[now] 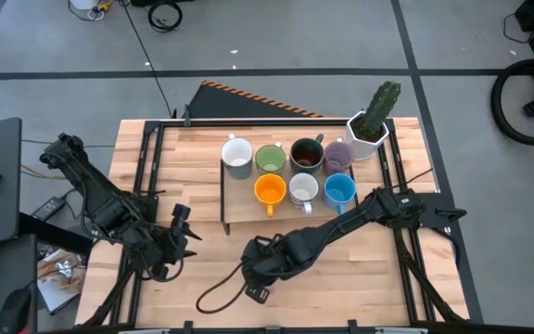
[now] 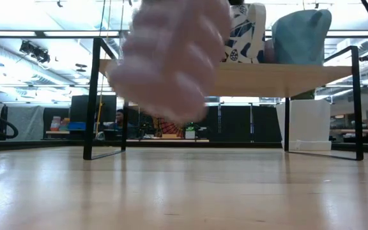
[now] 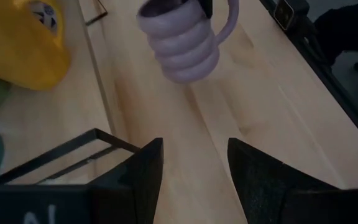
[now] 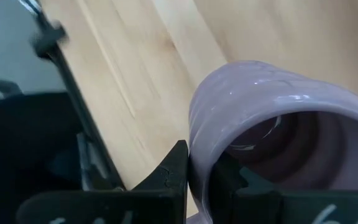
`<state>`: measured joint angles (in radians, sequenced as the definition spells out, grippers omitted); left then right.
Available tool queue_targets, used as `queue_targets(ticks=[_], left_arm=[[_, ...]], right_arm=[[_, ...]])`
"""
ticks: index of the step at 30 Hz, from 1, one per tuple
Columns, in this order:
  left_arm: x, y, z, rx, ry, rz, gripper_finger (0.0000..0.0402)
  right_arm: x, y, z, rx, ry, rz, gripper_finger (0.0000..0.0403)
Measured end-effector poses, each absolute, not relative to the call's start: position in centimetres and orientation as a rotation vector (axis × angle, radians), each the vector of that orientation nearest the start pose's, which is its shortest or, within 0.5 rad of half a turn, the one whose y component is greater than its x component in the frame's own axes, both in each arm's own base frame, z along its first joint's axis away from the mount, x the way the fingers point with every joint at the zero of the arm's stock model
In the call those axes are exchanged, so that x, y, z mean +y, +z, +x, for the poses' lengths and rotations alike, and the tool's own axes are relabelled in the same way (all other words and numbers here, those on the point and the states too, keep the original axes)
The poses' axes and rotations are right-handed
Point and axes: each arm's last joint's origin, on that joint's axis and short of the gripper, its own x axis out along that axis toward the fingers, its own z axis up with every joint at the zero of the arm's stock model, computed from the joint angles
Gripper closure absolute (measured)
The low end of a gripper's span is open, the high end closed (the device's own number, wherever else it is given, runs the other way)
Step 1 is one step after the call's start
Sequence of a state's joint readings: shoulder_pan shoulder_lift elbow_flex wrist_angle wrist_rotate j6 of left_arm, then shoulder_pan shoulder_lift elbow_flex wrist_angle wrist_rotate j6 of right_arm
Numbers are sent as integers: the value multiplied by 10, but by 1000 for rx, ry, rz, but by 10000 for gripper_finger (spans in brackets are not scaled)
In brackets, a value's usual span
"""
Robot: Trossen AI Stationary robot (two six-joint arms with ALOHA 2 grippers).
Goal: Place coffee mugs
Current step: Put the purple mug on the shelf aligned with the other light blue mug on the shelf
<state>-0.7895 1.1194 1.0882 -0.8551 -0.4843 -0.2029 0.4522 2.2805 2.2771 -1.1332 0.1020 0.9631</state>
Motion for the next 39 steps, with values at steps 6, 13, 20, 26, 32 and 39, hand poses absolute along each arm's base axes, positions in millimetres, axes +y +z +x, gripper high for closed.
queue_targets(ticks=[6,13,20,26,32,39], left_arm=[[-139,320,157,758,-209,325,216],[-139,320,157,757,-209,323,216],[-139,320,157,758,-201,303,216],[-139,320,157,762,-204,296,216],[-139,320,157,762,-204,296,216],[-139,320,157,763,-203,292,216]], right_arm=[[208,261,433,1180,-264,563,364],[207,253,431,1188,-324,553,362],[197,234,432,1249,-380,586,361],[188,230,439,1229,-362,600,357],[186,232,444,1191,-327,562,321],[183,249,445,1154,-292,505,262]])
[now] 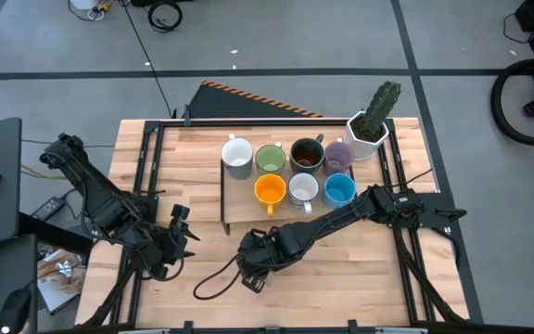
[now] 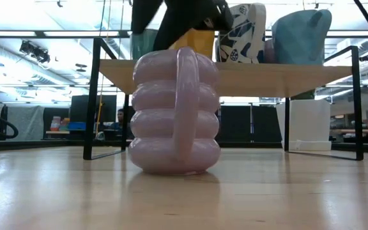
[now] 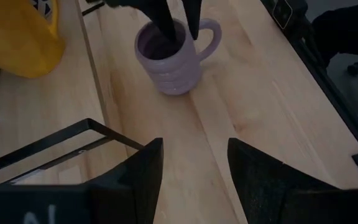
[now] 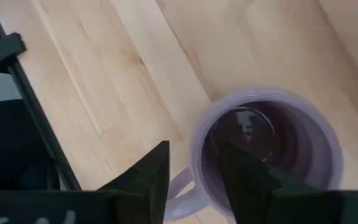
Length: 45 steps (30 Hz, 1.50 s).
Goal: Place coffee mugs
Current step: Put the purple mug on the shelf aligned with the other light blue mug on the shelf
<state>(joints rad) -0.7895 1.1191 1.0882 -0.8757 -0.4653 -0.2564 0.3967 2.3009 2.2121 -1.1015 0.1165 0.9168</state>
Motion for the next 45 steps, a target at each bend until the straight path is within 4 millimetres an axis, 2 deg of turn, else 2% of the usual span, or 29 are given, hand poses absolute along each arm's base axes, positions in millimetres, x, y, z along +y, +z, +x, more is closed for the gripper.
queue_targets(ticks=[5,9,14,21,26,34,40,45], left_arm=[[-145,315,162,782,-199,260,216],[-159,303,170,831,-232,266,218],[-178,296,185,913,-301,273,232],[-197,299,210,930,-340,371,246],[-198,289,236,906,-338,428,246],[-201,268,275,813,-384,575,247],[-191,256,298,843,-364,623,247],[-184,257,320,849,-379,594,247]], right_arm=[[182,273,441,1113,-319,463,230],[191,289,428,1078,-363,364,221],[211,298,404,1031,-412,196,220],[242,311,374,930,-440,106,221],[259,316,353,875,-459,19,236],[268,333,320,774,-528,-95,268],[276,338,311,727,-501,-186,282],[279,338,309,728,-479,-249,287]])
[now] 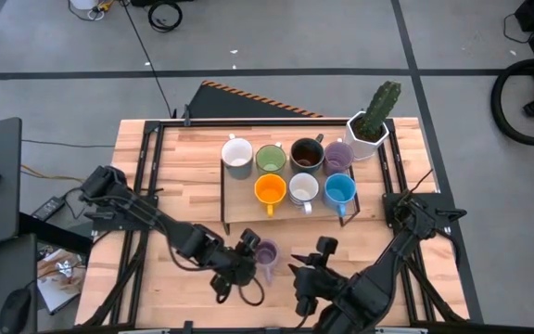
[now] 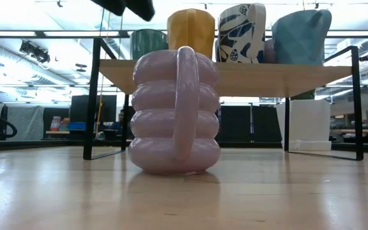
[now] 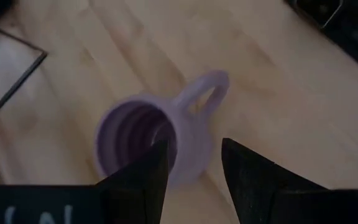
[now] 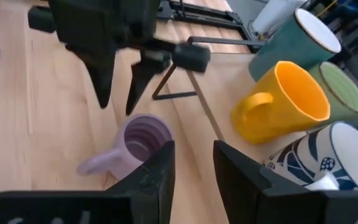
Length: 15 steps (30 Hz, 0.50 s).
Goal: Place coffee mugs
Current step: Put the purple mug on the shelf aligned with the other light blue mug on the shelf
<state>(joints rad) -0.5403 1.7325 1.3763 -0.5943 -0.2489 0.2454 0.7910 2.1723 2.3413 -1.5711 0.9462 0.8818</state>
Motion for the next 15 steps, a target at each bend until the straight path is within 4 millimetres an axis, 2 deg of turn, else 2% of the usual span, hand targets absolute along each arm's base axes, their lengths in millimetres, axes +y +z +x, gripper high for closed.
queue_targets(ticks=[4,7,11,15], left_arm=[[-183,251,331,866,-448,564,247],[-184,246,334,862,-474,604,246],[-186,245,337,826,-476,660,246],[-184,239,342,833,-470,679,246]], right_arm=[[281,339,306,701,-486,-258,288],[282,339,305,706,-476,-248,288],[284,339,306,717,-463,-230,289],[283,339,306,738,-437,-284,289]])
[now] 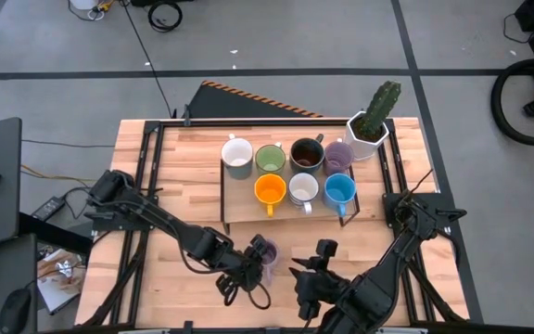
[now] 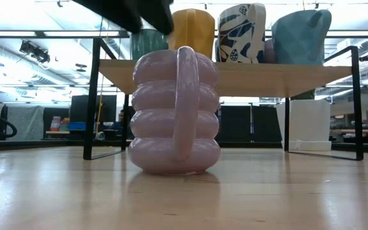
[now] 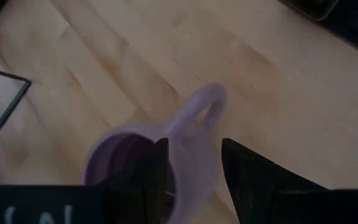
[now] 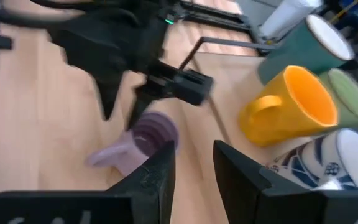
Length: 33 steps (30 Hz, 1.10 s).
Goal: Place coffee mugs
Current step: Put the purple mug on the shelf aligned with the other light blue mug on the shelf
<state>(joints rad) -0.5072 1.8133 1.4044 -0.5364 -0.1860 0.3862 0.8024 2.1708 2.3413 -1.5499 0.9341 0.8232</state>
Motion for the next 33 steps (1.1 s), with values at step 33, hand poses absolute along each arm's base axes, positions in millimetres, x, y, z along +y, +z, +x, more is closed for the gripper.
queue_targets(ticks=[33], left_arm=[[-171,223,350,923,-417,610,246]], right_arm=[[179,479,313,520,529,-151,355]])
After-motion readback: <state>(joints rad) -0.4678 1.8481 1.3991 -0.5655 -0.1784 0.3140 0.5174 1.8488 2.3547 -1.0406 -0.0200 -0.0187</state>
